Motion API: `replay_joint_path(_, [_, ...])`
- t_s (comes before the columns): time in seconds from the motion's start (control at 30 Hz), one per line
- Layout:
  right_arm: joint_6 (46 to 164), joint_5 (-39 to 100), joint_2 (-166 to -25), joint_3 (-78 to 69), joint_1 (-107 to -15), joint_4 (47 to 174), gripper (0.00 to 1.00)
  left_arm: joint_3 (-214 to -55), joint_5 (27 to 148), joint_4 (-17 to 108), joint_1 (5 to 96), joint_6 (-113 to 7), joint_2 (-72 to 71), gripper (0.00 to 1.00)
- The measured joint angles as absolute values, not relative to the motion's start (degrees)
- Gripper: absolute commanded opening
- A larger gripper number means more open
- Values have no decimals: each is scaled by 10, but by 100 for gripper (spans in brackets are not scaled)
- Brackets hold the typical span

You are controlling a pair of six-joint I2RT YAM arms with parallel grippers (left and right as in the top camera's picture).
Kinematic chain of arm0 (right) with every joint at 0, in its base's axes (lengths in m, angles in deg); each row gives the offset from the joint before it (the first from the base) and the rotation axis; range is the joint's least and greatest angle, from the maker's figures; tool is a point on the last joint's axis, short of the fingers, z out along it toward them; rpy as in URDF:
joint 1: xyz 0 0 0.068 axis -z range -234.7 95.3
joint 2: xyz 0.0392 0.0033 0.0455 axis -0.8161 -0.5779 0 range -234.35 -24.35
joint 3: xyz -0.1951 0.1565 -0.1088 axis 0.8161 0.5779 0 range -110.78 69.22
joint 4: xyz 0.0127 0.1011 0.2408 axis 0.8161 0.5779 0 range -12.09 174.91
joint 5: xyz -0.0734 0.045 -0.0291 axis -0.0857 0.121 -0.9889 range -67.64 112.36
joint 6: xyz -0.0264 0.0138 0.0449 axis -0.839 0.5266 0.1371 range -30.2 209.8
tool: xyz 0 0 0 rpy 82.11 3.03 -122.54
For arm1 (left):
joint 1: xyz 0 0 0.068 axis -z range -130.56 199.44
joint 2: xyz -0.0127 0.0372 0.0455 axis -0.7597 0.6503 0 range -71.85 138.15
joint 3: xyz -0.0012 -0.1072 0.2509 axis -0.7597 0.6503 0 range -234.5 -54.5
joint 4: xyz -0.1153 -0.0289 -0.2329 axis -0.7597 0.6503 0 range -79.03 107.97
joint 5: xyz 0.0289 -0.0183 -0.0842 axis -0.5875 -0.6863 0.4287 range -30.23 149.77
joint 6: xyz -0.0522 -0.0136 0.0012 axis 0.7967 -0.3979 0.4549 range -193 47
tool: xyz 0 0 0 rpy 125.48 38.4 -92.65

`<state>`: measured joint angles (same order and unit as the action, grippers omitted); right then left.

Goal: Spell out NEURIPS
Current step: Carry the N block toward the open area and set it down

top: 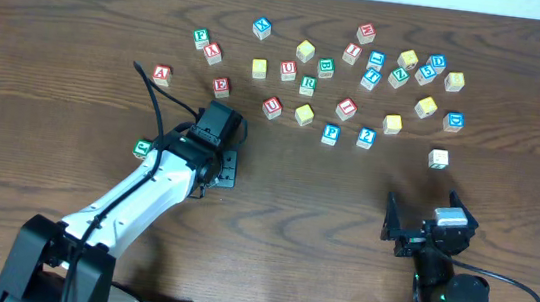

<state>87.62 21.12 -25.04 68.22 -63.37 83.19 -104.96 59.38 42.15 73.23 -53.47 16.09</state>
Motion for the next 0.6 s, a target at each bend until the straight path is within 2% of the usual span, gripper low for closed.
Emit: replay_joint_path(0.6, [876,211,-250,682,-634,832,99,-1049,594,379,732,-535,229,13])
